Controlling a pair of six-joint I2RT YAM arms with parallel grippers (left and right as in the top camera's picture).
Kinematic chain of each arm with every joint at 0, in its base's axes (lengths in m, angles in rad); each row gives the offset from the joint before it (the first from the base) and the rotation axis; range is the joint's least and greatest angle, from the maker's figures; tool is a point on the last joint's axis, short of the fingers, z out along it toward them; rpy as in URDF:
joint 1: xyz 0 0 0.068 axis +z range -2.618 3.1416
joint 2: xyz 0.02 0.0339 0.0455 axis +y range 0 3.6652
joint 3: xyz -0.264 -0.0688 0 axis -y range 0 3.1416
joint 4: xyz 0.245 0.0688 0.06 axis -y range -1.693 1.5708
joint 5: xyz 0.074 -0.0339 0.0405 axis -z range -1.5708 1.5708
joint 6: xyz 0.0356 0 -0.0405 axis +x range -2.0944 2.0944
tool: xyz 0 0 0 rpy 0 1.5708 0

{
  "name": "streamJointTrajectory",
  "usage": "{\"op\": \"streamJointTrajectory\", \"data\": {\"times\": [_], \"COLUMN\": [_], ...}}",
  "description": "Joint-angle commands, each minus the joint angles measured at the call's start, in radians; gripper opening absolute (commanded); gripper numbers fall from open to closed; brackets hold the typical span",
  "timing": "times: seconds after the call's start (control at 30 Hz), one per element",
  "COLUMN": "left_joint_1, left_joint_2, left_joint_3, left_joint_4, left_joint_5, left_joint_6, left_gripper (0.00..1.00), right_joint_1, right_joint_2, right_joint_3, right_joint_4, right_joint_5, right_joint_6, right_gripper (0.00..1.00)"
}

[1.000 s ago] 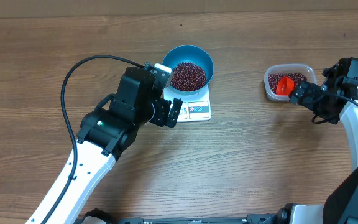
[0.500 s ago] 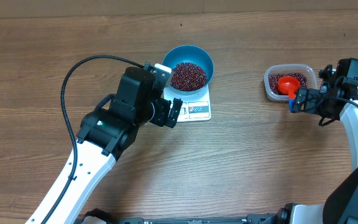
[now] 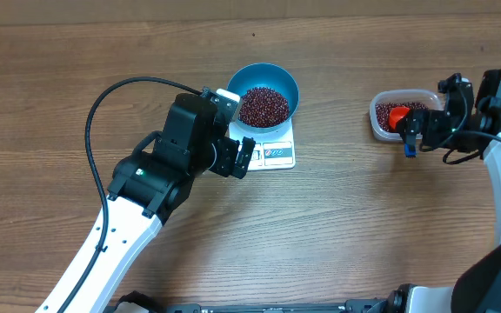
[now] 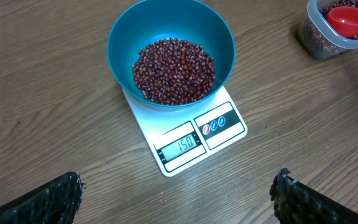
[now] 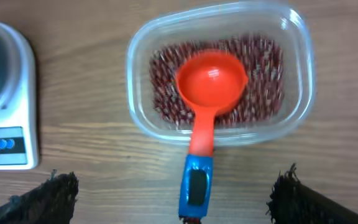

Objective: Scoop item into bowl and weigh 150g on scale
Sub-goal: 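Lower the red scoop into the bean tub and release it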

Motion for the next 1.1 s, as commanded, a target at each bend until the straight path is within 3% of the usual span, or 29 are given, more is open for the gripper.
{"op": "streamJointTrajectory", "data": {"times": [0.0, 0.2, 1.07], "left_joint_1": [0.004, 0.004, 0.004], "left_joint_2": [-0.002, -0.002, -0.002], "left_joint_3": [0.005, 0.005, 0.005], "left_joint_4": [0.004, 0.004, 0.004], "left_joint_5": [0.007, 0.007, 0.007], "left_joint_6": [-0.014, -0.014, -0.014], "left_gripper": [1.0, 1.0, 1.0], "right_joint_1": [0.0, 0.0, 0.0], "right_joint_2": [-0.085, -0.16, -0.158], "right_joint_3": [0.093, 0.102, 0.097], "right_joint_4": [-0.052, -0.055, -0.066], "right_joint_5": [-0.035, -0.036, -0.035], "right_joint_6": [-0.069, -0.071, -0.07], "right_gripper": [1.0, 1.0, 1.0]}}
